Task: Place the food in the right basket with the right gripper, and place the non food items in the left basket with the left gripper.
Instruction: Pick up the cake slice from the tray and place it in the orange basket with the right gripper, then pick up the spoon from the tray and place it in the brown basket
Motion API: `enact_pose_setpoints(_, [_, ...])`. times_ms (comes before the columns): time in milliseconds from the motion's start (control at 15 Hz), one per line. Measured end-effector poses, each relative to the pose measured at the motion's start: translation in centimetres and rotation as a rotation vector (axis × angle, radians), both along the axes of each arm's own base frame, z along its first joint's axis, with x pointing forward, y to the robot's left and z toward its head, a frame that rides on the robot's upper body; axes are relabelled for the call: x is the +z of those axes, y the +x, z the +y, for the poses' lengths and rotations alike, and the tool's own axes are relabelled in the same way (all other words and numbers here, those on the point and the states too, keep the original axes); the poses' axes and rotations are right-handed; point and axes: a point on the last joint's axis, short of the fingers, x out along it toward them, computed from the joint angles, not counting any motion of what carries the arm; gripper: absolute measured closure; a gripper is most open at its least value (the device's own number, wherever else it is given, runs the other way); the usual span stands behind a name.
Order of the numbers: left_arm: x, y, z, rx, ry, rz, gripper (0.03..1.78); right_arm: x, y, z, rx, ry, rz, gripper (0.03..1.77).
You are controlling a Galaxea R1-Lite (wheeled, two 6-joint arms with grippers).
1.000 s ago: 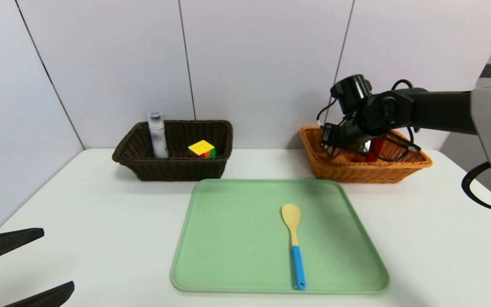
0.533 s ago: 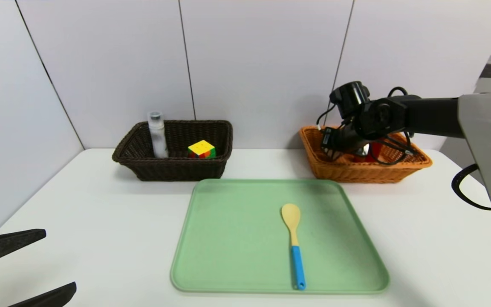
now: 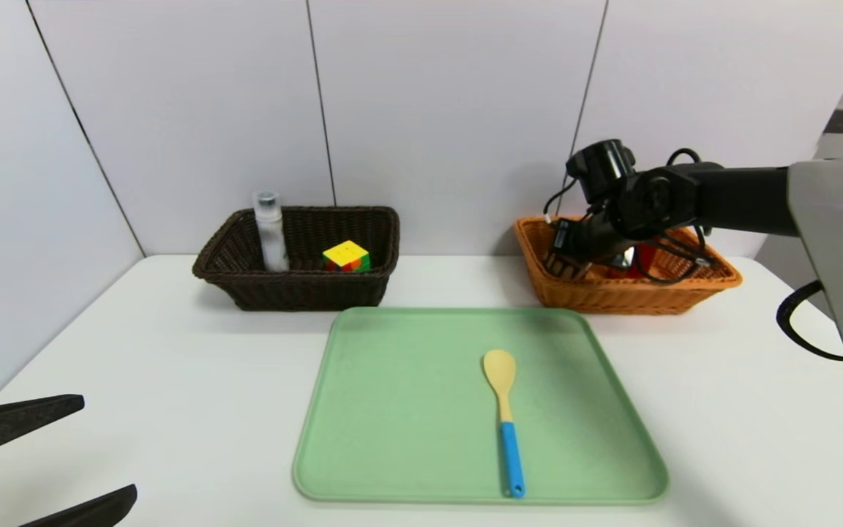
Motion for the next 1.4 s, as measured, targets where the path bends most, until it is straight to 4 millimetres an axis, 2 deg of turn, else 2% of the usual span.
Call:
enact_pose_setpoints(133, [0.0,0.0,0.0,0.001,0.002,0.002,0.12,1.0,-0.5,0.1,0.006,0.002,-0.016,0.41])
enact_pose_setpoints(333, [0.0,0.3,-0.1,0.001,0.005,0.009,0.12,4.7,-2.5,0.2,0.023,0.019,-0.086,0.31])
enact_pose_setpoints(600, [1.0,1.7,-0.8,0.005,0.006,0.018,0.12,11.4,-8.1,-0.1,0.106,-0.017,-0.152,0.22])
enact_pose_setpoints(800, [3.3,4.5,-2.1,0.032,-0.017,0.055,0.12,14.8,-12.5,-0.9,0.14,-0.031,-0.16,0.18])
enact_pose_setpoints(1000, [4.5,9.0,-4.2,0.091,0.011,0.138,0.12,17.8,-18.3,-2.5,0.189,-0.062,-0.15,0.15])
enact_pose_setpoints(1200, [4.7,12.9,-7.5,0.114,0.084,0.223,0.12,18.0,-24.3,-4.7,0.237,-0.144,-0.089,0.13])
enact_pose_setpoints(1400, [4.2,15.0,-12.3,0.102,0.13,0.301,0.12,16.8,-28.3,-7.0,0.207,-0.168,-0.103,0.12])
